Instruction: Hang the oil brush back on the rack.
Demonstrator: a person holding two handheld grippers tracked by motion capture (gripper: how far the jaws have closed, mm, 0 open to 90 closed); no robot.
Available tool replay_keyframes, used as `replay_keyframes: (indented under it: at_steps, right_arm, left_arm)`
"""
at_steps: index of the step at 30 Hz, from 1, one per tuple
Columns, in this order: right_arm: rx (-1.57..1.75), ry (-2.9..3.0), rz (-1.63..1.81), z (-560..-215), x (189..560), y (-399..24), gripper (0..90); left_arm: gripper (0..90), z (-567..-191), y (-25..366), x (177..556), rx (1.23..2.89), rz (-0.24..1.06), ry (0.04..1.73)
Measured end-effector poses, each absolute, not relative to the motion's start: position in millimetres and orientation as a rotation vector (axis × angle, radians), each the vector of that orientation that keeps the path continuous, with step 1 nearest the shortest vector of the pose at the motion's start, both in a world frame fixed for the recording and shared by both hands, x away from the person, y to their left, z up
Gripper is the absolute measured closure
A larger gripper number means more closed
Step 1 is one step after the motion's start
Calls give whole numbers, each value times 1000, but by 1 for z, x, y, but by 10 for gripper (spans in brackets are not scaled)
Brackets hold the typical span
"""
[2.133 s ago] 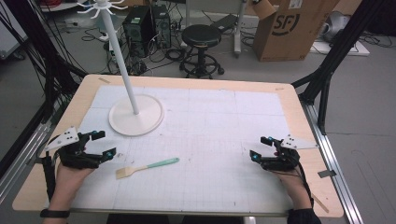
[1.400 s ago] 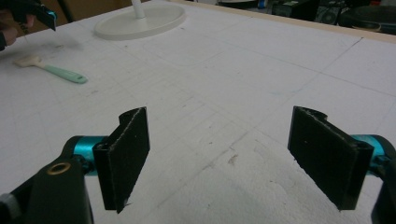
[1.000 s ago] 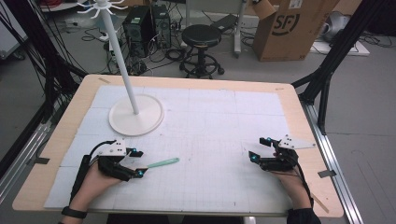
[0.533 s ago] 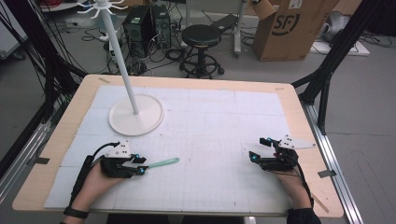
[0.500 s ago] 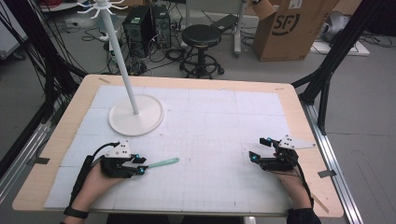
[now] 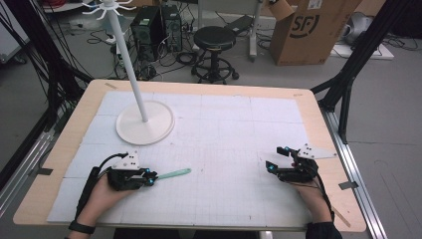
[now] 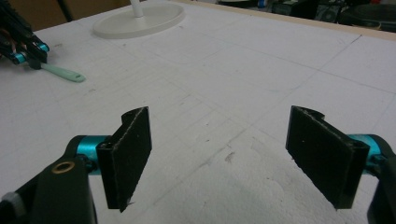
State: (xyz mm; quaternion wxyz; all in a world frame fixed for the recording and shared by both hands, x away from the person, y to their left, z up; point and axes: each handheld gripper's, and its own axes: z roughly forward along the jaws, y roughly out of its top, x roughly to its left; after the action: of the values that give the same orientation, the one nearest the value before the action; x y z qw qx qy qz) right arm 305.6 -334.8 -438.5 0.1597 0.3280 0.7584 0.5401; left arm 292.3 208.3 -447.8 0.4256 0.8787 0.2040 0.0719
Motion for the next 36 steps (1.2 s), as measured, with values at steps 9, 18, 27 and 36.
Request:
replay_keyframes:
  at_steps: [9,18,27,36]
  right_arm:
    - [936,2160,1547,-439,307,-336,224]
    - [953,2150,1548,-438,307,-337,226]
    - [987,2141,1546,-439,308,-339,226]
    - [997,2137,1542,-440,309,-339,226]
  left_arm:
    - [821,-449,210,292,2165,163,545]
    - [821,-439,217,290,2082,188,564]
    - [821,-406,246,283,1887,287,644]
    - [821,-359,279,277,1769,365,704]
